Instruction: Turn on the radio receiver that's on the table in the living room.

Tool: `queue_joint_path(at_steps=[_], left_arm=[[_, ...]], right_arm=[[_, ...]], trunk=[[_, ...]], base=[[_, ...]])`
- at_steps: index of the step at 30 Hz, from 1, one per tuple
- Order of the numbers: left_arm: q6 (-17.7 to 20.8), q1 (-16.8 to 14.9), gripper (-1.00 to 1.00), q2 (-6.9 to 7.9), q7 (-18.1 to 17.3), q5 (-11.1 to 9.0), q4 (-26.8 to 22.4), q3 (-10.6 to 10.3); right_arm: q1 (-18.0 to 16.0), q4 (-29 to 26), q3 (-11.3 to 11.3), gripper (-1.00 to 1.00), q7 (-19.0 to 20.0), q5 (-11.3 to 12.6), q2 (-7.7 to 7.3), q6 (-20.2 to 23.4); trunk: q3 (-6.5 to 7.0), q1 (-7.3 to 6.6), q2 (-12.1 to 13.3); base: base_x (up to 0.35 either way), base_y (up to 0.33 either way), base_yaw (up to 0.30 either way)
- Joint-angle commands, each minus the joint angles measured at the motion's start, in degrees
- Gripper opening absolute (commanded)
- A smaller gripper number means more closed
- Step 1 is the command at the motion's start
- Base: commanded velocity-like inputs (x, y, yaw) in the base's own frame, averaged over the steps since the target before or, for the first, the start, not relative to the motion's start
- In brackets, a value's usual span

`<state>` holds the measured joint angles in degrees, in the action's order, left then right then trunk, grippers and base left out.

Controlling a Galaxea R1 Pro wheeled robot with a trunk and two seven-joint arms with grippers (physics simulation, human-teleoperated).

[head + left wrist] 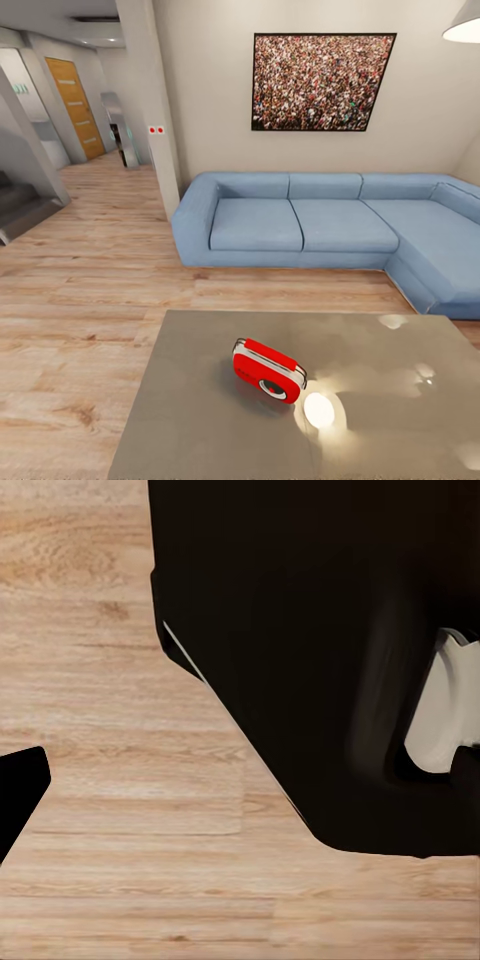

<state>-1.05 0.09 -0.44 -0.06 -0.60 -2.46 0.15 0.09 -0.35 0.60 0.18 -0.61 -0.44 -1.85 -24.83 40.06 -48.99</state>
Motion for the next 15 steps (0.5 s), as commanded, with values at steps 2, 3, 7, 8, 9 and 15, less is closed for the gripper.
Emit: queue_joint_path(at_steps=[2, 3, 7, 8, 9, 15], left_arm=[[0.0, 0.0, 1.0, 0.0, -0.02, 0.01, 0.0, 0.0], [0.0, 0.0, 1.0, 0.0, -0.02, 0.0, 0.0, -0.01], [-0.09, 0.0, 1.0, 0.0, -0.03, 0.0, 0.0, -0.03], [-0.11, 0.0, 1.0, 0.0, -0.03, 0.0, 0.0, -0.03], [-0.12, 0.0, 1.0, 0.0, -0.03, 0.0, 0.0, -0.04], [-0.31, 0.0, 1.0, 0.0, -0.03, 0.02, 0.0, -0.05]], right_arm=[[0.0, 0.0, 0.01, 1.0, 0.0, 0.0, 0.0, 0.0], [0.0, 0.0, 0.01, 1.0, 0.0, 0.0, 0.0, 0.0], [0.0, 0.0, 0.01, 1.0, 0.0, 0.0, 0.0, 0.0], [0.0, 0.0, 0.01, 1.0, 0.0, 0.0, 0.0, 0.0], [0.0, 0.0, 0.01, 1.0, 0.0, 0.0, 0.0, 0.0], [0.0, 0.0, 0.01, 1.0, 0.0, -0.02, 0.0, 0.0]], trunk=[[-0.19, 0.0, 0.0], [-0.28, 0.0, 0.0], [-0.64, 0.0, 0.0], [-0.73, 0.0, 0.0], [-0.82, 0.0, 0.0], [-1.37, 0.0, 0.0]], base=[[0.0, 0.0, 0.0], [0.0, 0.0, 0.0], [0.0, 0.0, 0.0], [0.0, 0.0, 0.0], [0.0, 0.0, 0.0], [0.0, 0.0, 0.0]])
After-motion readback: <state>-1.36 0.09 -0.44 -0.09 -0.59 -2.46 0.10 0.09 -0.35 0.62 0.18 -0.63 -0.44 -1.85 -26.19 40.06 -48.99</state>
